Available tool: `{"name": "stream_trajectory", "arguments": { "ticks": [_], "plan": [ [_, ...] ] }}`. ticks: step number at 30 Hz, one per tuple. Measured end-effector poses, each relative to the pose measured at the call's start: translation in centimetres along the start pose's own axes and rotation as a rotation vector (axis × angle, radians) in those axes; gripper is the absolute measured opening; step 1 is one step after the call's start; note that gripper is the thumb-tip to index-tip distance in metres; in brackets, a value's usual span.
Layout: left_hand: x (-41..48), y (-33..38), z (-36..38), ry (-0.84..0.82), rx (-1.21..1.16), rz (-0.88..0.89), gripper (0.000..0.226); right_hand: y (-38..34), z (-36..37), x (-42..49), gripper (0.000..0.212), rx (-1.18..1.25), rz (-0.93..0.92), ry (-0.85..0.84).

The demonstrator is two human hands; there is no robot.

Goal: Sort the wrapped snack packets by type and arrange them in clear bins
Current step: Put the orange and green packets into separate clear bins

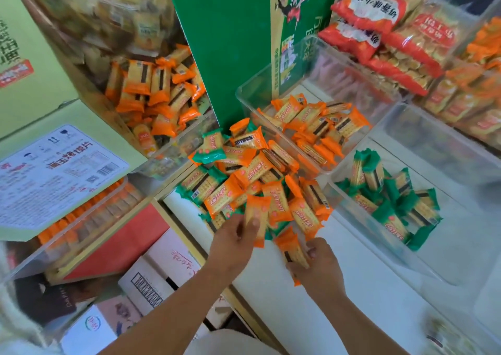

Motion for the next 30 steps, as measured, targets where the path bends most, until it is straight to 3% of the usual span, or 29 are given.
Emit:
{"name": "stream_trajectory", "arguments": {
  "ticks": [3, 5, 9, 15, 20, 25, 30],
  "plan": [
    [2.9, 3.3, 2.3, 0.003, -0.024, 0.050, 0.041, 1.0, -0.7, -0.6, 0.060, 0.149, 0.103, -0.034],
    [4.1, 3.7, 4.0, -0.007, -0.083, -0.017, 0.046, 1.4, -2.2, -1.0, 0.045, 0.222, 0.122, -0.016],
    [5.1, 3.5, 4.7, 0.041, -0.137, -0.102, 0.015, -0.2, -6.0, 0.0, 0.035, 0.436, 0.060, 0.083],
    [5.7, 3.4, 3.7, 0.061, -0.245, -0.201, 0.058, -2.7, -4.2, 3.5, 0.037, 0.455, -0.006, -0.028],
    [4.5, 1.7, 2.9, 0.015, -0.277, -0.169, 0.037, -2.4, -2.8, 3.5, 0.039, 0.429, -0.011, 0.016],
    [3.1, 0.2, 2.3, -0.005, -0.347, -0.214, 0.039, -2.7, -2.9, 2.1, 0.050, 0.497, 0.026, 0.068],
    [1.1, 4.8, 1.7, -0.032, -0.358, -0.126, 0.040, -3.5, -6.9, -1.8, 0.047, 0.666, 0.107, 0.102]
  ]
}}
Point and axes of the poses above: each hand's wrist, its own x-axis towards the middle knuckle, its own z-axis out of the palm, y = z × x, the point moved 9 cm from there along x, towards the middle knuckle, and after that the axes turned 5 degrees about y, right-handed, at the moved point
